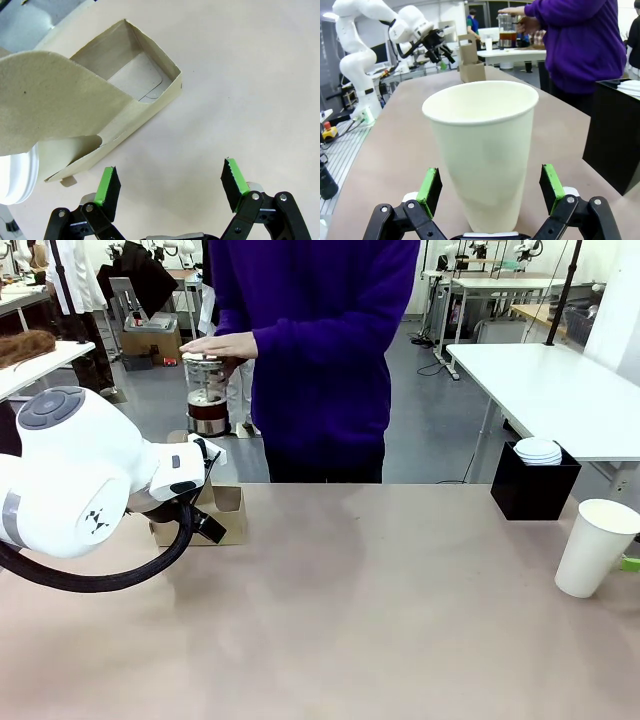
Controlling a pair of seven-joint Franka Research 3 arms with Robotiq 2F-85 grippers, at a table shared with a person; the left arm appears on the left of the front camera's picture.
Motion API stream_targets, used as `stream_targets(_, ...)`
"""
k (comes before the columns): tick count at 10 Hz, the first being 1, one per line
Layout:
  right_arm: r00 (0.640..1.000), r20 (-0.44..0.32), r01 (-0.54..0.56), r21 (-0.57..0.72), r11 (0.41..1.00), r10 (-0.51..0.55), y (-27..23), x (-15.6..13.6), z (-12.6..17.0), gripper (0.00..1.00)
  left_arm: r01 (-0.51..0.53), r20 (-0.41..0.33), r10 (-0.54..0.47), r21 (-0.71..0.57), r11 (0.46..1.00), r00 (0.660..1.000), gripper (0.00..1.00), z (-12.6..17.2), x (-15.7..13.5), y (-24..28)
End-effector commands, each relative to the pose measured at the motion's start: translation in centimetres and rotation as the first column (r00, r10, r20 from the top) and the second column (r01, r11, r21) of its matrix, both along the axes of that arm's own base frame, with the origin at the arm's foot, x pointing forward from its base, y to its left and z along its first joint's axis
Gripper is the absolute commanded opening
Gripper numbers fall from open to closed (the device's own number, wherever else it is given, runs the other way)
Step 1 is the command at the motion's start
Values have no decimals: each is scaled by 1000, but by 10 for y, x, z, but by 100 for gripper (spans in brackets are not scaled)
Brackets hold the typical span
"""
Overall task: Pour a drink into a cup and package it in a carrier.
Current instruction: Pick up the 600 ml Paper Cup and place it in the middle top area of the table.
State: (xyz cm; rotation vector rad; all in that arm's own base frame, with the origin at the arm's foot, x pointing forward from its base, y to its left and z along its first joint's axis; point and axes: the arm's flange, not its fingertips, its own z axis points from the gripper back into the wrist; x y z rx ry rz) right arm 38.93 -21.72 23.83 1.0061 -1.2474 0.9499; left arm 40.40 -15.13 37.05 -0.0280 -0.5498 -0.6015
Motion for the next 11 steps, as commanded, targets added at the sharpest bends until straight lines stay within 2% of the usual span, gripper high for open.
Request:
stream_targets(1, 1000, 23, 0, -1, 1000, 0, 17, 0, -7, 100, 0, 0, 0, -1, 1000, 1000, 100, 0, 0, 0)
stream_targets(11, 1000, 5, -17, 28, 999, 17, 58, 10, -10, 100, 0, 0, 0, -1, 1000, 1000, 100, 0, 0, 0)
